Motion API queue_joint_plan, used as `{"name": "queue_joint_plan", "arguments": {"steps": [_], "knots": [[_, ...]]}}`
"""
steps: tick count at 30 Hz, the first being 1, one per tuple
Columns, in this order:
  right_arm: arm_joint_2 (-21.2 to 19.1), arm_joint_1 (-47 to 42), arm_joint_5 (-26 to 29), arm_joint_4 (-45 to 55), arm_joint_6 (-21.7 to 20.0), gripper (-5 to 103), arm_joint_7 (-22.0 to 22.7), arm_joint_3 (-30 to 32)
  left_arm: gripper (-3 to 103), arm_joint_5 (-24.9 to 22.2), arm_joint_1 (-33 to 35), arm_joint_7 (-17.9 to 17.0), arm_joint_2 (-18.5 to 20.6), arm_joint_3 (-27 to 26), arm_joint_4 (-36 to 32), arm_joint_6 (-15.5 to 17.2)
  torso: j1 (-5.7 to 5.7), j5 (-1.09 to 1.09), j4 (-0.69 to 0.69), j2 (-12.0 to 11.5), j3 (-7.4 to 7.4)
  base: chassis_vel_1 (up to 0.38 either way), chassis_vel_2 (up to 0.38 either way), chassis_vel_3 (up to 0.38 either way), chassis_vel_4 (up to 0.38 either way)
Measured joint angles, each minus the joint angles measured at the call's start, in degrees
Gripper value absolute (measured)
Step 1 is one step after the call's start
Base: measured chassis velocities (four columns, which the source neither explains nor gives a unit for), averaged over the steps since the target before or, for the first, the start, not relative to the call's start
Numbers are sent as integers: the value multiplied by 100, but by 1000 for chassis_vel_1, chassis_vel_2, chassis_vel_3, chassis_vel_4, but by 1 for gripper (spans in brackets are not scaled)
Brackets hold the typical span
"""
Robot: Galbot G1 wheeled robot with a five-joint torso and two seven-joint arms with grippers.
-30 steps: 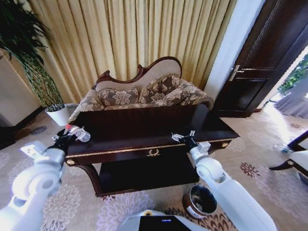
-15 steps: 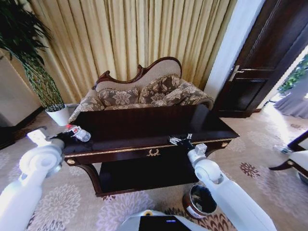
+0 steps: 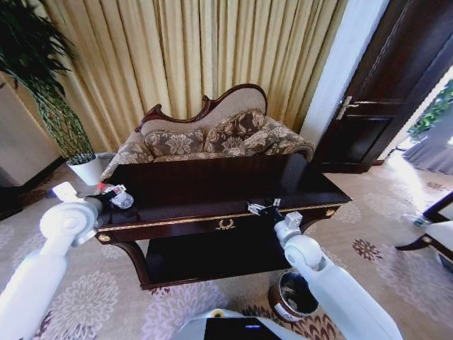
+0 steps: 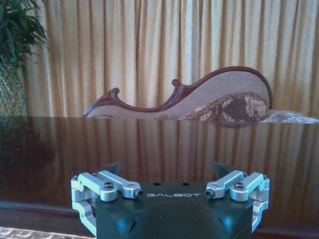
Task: Move to the front of the table and place the trash on the table into the trash bin.
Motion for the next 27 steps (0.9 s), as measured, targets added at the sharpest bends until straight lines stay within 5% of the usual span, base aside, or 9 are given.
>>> {"name": "queue_joint_plan", "arguments": {"steps": [8,27], "knots": [[87,-28,-42,-19,55,100,2,-60,100,-129,-301,-321,360,403,243,38,0,0,-1,0,-1,0,0,0,0],[58,-68,-41,-22,93,100,24,-63,100,-343,-370,-409,124,421,453,-84,-1,-1,-1,0,-1,0,0,0,0]]}}
